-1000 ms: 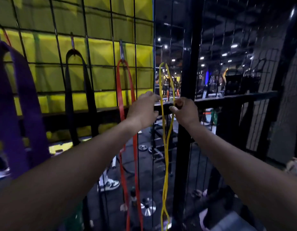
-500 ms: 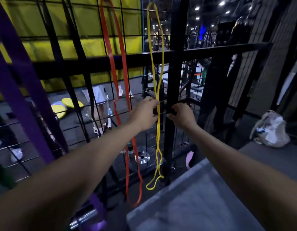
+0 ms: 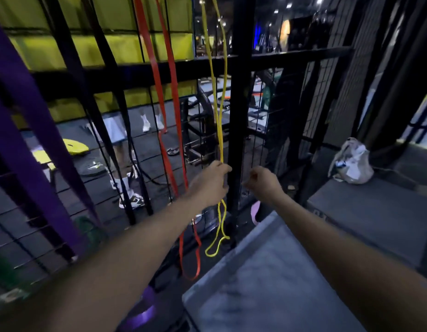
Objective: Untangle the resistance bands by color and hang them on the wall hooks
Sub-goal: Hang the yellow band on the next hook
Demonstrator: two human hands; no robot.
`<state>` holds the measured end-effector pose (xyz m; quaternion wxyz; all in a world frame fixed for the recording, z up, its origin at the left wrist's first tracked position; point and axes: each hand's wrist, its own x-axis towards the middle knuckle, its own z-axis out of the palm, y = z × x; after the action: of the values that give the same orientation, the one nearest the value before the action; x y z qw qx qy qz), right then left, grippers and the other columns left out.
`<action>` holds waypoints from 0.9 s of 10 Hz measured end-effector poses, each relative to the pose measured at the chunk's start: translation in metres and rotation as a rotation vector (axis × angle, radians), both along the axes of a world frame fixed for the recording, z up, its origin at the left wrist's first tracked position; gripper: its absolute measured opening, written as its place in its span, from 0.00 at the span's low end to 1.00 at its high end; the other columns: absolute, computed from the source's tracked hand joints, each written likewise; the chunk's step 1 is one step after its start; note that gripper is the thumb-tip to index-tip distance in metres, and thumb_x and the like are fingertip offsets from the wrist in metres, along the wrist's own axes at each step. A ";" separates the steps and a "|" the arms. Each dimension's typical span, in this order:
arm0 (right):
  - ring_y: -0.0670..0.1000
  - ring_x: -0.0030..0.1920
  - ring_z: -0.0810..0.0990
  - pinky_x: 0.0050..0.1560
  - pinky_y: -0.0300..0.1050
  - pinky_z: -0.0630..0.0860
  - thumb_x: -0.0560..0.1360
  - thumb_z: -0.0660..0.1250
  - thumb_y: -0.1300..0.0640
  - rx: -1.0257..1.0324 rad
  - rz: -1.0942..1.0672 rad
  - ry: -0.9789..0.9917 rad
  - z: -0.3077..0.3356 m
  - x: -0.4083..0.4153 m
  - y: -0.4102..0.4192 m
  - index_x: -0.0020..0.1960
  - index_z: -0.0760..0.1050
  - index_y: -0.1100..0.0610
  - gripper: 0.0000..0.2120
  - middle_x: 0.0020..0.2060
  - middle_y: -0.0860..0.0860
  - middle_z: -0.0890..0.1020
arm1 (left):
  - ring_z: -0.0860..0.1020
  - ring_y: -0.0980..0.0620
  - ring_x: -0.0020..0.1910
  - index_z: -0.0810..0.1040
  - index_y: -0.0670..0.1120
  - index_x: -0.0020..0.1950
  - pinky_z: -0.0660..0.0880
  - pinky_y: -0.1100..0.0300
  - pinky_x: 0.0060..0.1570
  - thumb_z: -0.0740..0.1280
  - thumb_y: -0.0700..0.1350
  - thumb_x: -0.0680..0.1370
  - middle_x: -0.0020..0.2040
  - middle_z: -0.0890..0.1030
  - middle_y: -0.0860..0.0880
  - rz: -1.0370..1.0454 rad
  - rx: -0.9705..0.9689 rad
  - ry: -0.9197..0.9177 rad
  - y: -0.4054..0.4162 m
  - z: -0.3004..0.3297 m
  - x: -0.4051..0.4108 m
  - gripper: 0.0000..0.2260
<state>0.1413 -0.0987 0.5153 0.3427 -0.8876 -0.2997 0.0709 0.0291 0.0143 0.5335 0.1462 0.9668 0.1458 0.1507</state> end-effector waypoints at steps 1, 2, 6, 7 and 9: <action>0.55 0.47 0.77 0.43 0.41 0.66 0.73 0.69 0.57 -0.028 0.006 0.094 -0.043 -0.005 0.000 0.53 0.77 0.65 0.13 0.47 0.60 0.81 | 0.71 0.45 0.63 0.70 0.46 0.69 0.69 0.59 0.56 0.65 0.43 0.76 0.66 0.70 0.46 -0.001 -0.047 0.106 0.004 -0.038 -0.009 0.20; 0.52 0.42 0.73 0.41 0.41 0.64 0.73 0.68 0.58 -0.109 0.003 0.174 -0.083 -0.005 0.007 0.42 0.75 0.64 0.08 0.39 0.58 0.77 | 0.72 0.45 0.60 0.72 0.46 0.66 0.69 0.58 0.54 0.65 0.42 0.76 0.61 0.72 0.44 0.042 -0.166 0.157 0.016 -0.075 -0.011 0.17; 0.53 0.50 0.72 0.49 0.40 0.67 0.76 0.60 0.64 -0.258 0.041 0.398 -0.300 0.068 0.057 0.61 0.72 0.65 0.14 0.48 0.53 0.72 | 0.73 0.43 0.60 0.69 0.42 0.64 0.69 0.56 0.56 0.65 0.44 0.75 0.61 0.73 0.42 0.287 -0.482 0.188 0.061 -0.249 0.052 0.18; 0.59 0.59 0.73 0.57 0.43 0.70 0.77 0.57 0.66 -0.264 0.079 0.355 -0.337 0.077 0.074 0.63 0.71 0.64 0.16 0.59 0.60 0.74 | 0.75 0.45 0.58 0.71 0.41 0.61 0.70 0.55 0.56 0.66 0.43 0.75 0.58 0.76 0.43 0.353 -0.599 0.038 0.062 -0.280 0.070 0.16; 0.58 0.70 0.64 0.71 0.50 0.59 0.74 0.64 0.65 -0.297 0.202 0.267 -0.392 0.091 0.105 0.72 0.60 0.61 0.28 0.70 0.59 0.65 | 0.72 0.55 0.61 0.69 0.43 0.67 0.66 0.69 0.61 0.69 0.45 0.74 0.61 0.74 0.50 0.377 -0.788 -0.148 0.058 -0.325 0.109 0.22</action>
<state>0.2326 0.0058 0.1237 0.2358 -0.8766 -0.3251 0.2649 0.1378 0.0726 0.2085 0.4836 0.7803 0.3550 0.1766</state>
